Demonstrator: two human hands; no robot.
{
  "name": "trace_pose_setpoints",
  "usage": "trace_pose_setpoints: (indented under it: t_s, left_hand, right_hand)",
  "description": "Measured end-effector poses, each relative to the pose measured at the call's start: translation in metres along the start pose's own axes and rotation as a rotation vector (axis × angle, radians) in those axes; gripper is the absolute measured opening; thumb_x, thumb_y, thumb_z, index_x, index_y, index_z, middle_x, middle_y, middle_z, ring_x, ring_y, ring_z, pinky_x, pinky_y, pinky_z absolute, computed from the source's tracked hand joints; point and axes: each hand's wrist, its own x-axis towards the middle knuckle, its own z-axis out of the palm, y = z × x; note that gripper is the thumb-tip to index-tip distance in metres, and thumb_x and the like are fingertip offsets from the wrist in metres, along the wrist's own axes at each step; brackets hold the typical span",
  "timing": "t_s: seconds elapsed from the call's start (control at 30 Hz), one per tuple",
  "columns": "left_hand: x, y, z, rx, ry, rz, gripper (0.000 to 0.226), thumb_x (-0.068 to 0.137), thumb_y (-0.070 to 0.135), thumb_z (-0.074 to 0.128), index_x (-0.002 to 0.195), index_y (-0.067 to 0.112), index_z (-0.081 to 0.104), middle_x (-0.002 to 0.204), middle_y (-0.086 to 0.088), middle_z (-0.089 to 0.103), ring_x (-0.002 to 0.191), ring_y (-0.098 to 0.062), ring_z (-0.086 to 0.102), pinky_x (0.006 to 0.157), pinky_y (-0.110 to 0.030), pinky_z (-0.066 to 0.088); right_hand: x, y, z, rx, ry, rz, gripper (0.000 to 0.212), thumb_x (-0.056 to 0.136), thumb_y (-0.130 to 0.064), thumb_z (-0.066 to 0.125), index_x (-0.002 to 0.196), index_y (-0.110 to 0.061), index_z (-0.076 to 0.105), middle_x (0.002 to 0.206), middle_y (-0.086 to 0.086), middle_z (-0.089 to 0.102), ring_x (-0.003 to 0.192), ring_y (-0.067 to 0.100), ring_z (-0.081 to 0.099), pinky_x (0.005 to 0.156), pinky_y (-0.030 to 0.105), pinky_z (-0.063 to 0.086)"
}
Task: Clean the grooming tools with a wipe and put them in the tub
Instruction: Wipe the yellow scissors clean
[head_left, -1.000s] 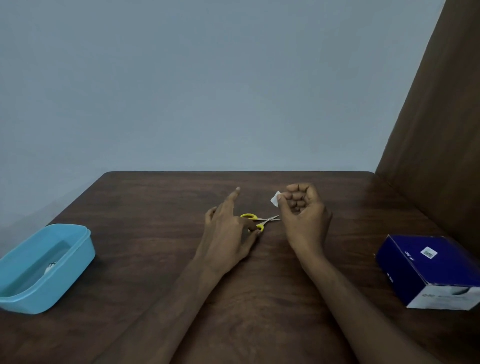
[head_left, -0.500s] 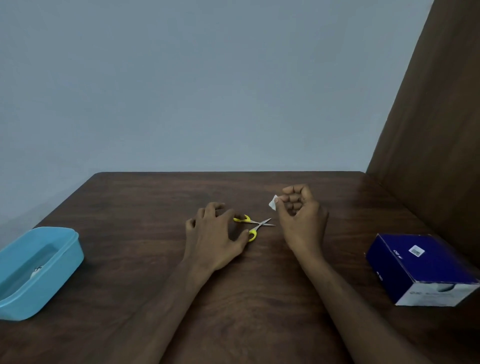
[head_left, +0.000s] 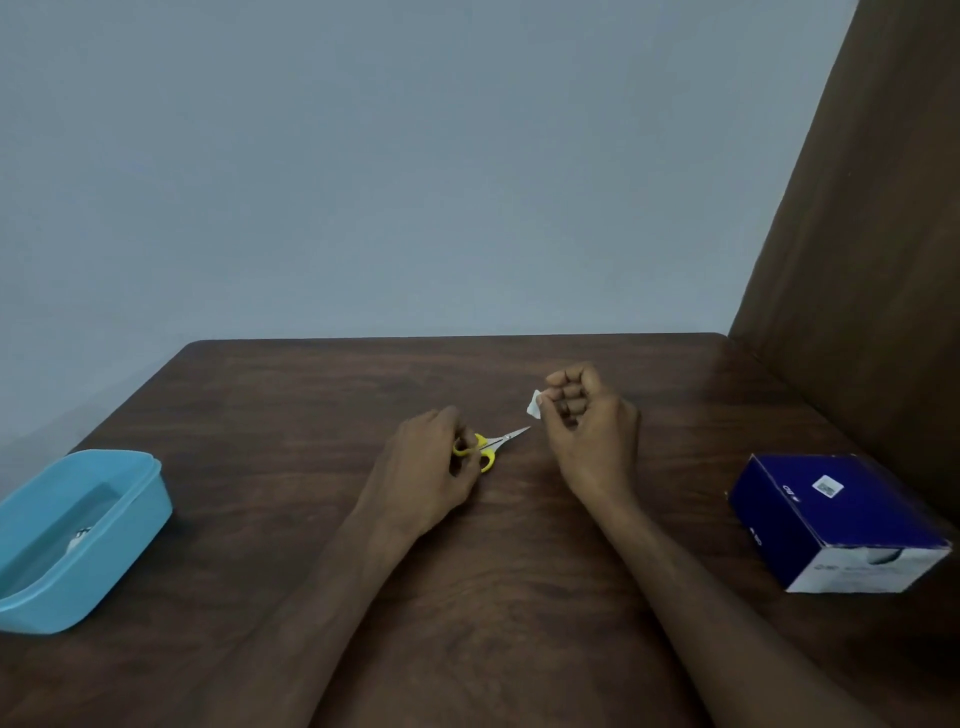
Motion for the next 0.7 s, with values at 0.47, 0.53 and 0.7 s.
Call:
trace_pose_setpoints:
  t_s: [0.47, 0.53, 0.7]
  left_hand:
    - [0.009, -0.014, -0.002, -0.209, -0.069, -0.094, 0.018, 0.108, 0.027, 0.062, 0.109, 0.01, 0.06, 0.103, -0.003, 0.066, 0.086, -0.01, 0.071, 0.072, -0.024, 0.046]
    - [0.006, -0.009, -0.006, -0.347, -0.067, -0.164, 0.016, 0.107, 0.026, 0.066, 0.111, 0.011, 0.061, 0.101, 0.003, 0.071, 0.075, 0.001, 0.076, 0.064, -0.012, 0.048]
    - [0.001, -0.001, -0.012, -0.445, -0.044, -0.195, 0.024, 0.096, 0.023, 0.081, 0.094, 0.01, 0.062, 0.073, 0.009, 0.077, 0.062, -0.001, 0.074, 0.056, -0.011, 0.048]
  right_hand:
    - [-0.002, -0.002, 0.014, 0.077, 0.015, 0.049, 0.015, 0.09, -0.014, 0.081, 0.096, -0.022, 0.07, 0.077, -0.013, 0.073, 0.07, 0.005, 0.07, 0.066, 0.017, 0.055]
    - [-0.002, -0.002, 0.014, 0.094, 0.03, 0.061, 0.016, 0.091, -0.014, 0.082, 0.095, -0.023, 0.069, 0.077, -0.013, 0.073, 0.07, 0.005, 0.07, 0.066, 0.018, 0.056]
    - [-0.003, -0.003, 0.013, 0.117, 0.031, 0.069, 0.015, 0.091, -0.012, 0.081, 0.096, -0.02, 0.07, 0.078, -0.015, 0.074, 0.071, 0.003, 0.071, 0.067, 0.023, 0.059]
